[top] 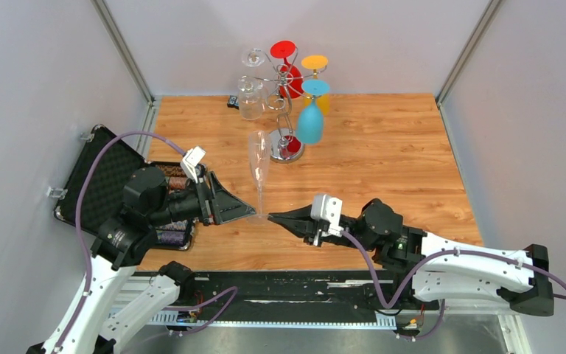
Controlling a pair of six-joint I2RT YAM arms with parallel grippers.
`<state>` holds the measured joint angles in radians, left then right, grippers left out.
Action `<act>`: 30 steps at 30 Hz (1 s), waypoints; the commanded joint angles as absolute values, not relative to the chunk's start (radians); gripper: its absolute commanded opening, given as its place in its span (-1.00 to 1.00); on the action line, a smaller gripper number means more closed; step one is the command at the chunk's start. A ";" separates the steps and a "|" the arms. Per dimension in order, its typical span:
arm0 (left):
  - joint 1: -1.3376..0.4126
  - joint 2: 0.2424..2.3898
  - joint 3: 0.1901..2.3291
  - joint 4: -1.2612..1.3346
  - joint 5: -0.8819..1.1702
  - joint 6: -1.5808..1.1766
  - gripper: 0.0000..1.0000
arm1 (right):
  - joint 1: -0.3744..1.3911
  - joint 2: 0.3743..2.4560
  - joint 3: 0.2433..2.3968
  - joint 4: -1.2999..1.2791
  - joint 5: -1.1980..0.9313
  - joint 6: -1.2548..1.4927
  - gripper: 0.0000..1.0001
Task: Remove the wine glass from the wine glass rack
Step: Place the wine glass at the center of the board.
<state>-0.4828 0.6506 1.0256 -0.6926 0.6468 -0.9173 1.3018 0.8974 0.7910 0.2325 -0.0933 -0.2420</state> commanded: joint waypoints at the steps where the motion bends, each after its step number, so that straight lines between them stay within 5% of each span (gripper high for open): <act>1: -0.484 0.641 1.017 -0.643 0.656 -0.948 1.00 | 1.348 0.916 0.849 0.311 -0.040 -0.342 -1.00; 12: -0.484 0.639 1.004 -0.602 0.658 -0.999 0.88 | 1.454 0.966 0.865 0.349 0.067 -0.459 -1.00; 30: -0.484 0.633 0.987 -0.588 0.682 -0.995 -0.01 | 1.548 1.059 0.920 0.341 0.192 -0.576 -1.00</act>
<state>-0.4828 0.6415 0.9821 -0.6159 0.6651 -1.0016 1.5299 1.0477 0.8635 0.3122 0.1524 -0.5373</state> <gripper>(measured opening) 0.517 0.003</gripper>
